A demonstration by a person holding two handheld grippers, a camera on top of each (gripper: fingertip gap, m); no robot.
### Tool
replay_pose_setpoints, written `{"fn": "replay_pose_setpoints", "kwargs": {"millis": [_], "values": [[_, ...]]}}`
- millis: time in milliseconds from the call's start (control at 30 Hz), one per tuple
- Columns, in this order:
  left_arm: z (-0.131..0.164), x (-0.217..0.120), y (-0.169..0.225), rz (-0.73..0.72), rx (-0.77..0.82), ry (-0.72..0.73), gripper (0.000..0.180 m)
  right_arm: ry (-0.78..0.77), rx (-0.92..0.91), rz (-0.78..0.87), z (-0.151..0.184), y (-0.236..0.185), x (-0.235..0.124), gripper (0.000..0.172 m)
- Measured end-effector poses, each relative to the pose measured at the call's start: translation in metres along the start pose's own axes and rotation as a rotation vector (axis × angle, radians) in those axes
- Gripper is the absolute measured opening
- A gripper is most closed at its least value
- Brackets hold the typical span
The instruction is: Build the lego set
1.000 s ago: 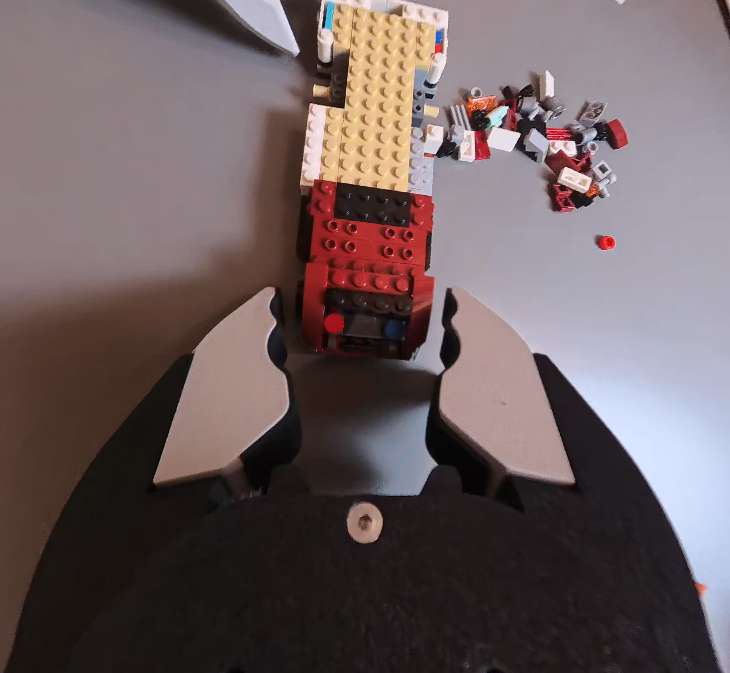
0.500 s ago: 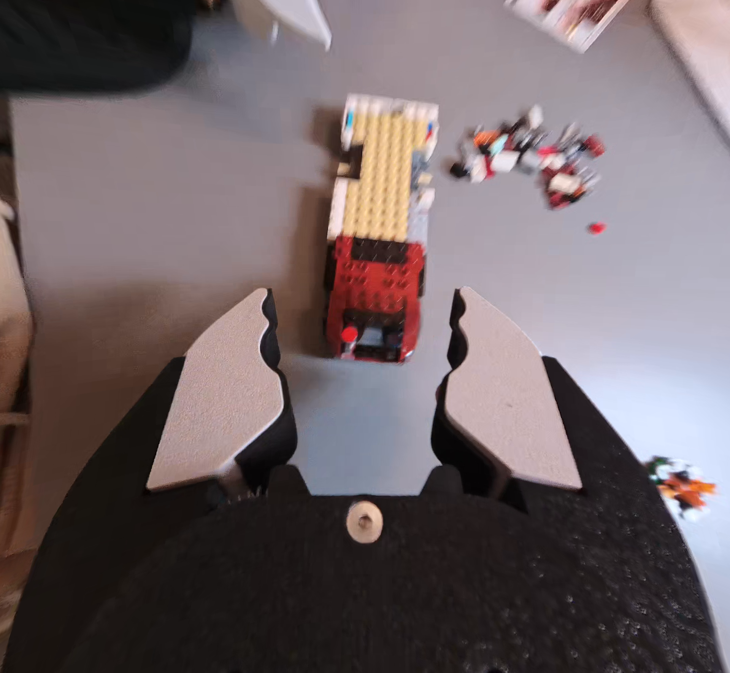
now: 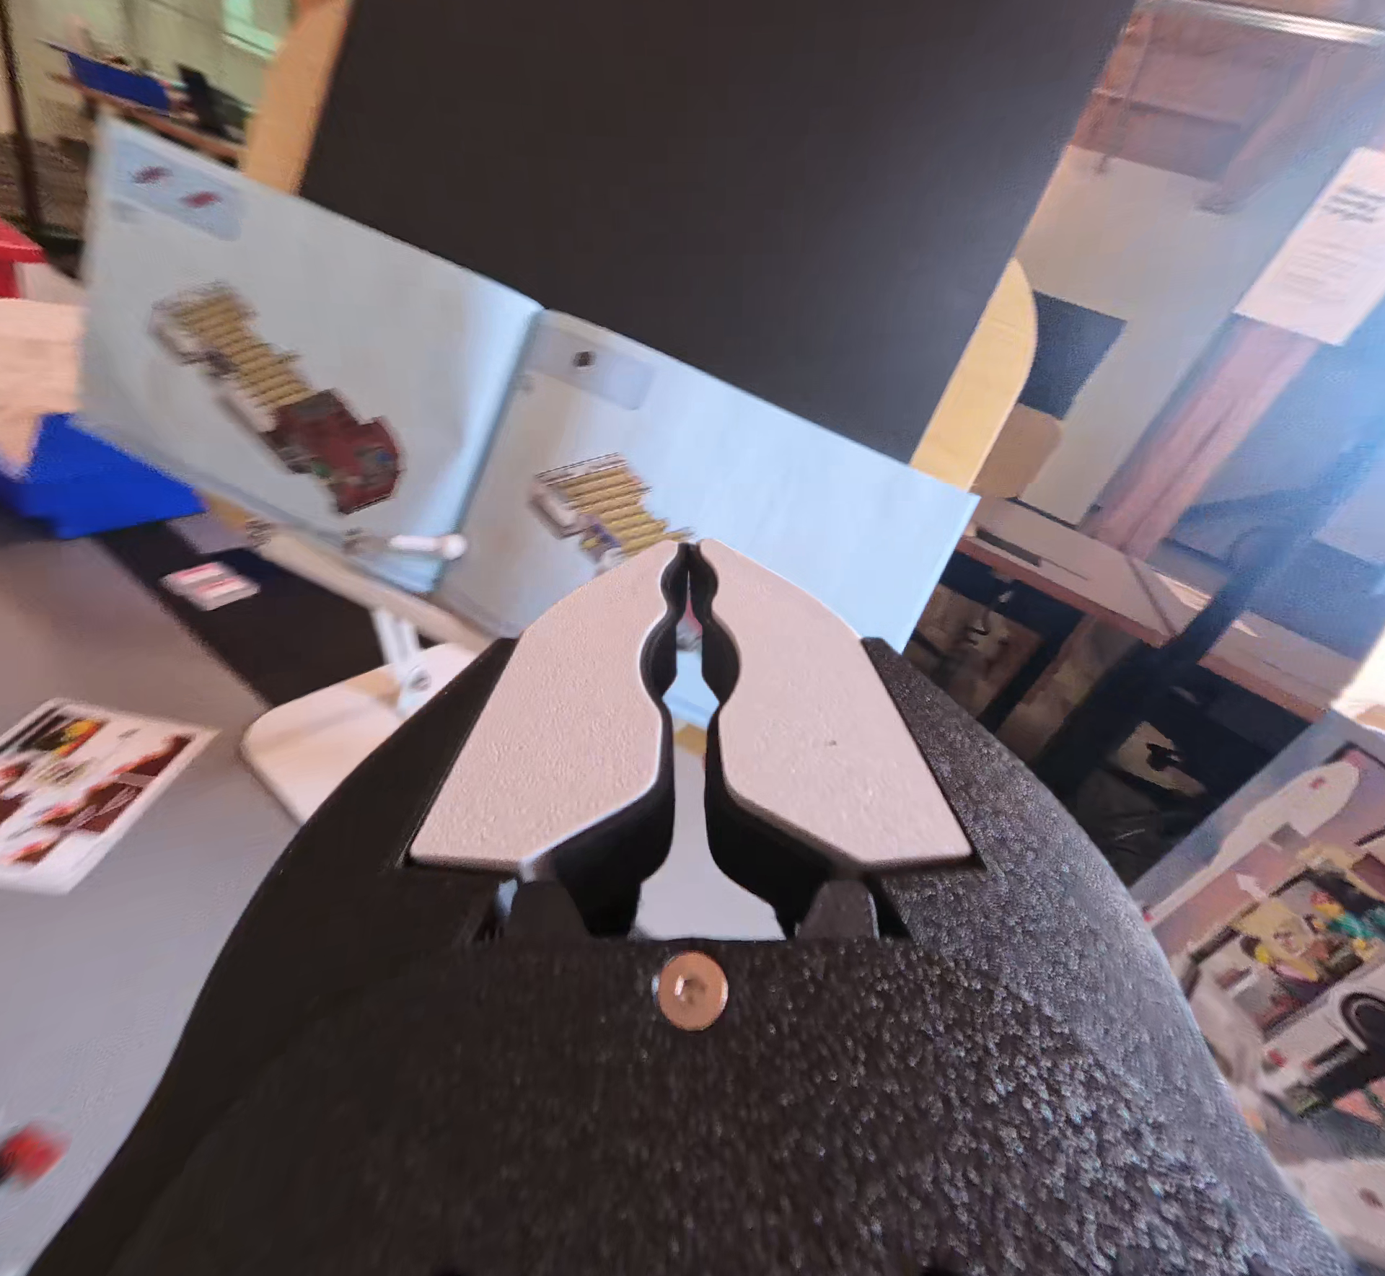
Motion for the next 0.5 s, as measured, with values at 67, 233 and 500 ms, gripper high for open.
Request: {"fn": "replay_pose_setpoints", "kwargs": {"millis": [67, 233, 500], "values": [[0.001, -0.001, -0.005, -0.014, -0.002, 0.003, 0.001, -0.027, -0.001, 0.034, 0.007, 0.015, 0.027, 0.029], [0.005, -0.001, -0.01, -0.014, -0.011, -0.009, 0.008, -0.127, -0.077, 0.016, 0.024, 0.033, 0.065, 0.092], [0.015, 0.004, -0.006, 0.008, 0.015, -0.051, 0.01, -0.201, -0.113, -0.033, 0.044, 0.042, 0.076, 0.106]]}}
Point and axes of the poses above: each gripper's, where its closed fingertips meet, x out along the fingers, z out of its underside, y = z × x across the jaws, the point moved 1 cm from there along -x, back along the fingers, and after that the axes turned 4 degrees about y, right-handed, at the moved point
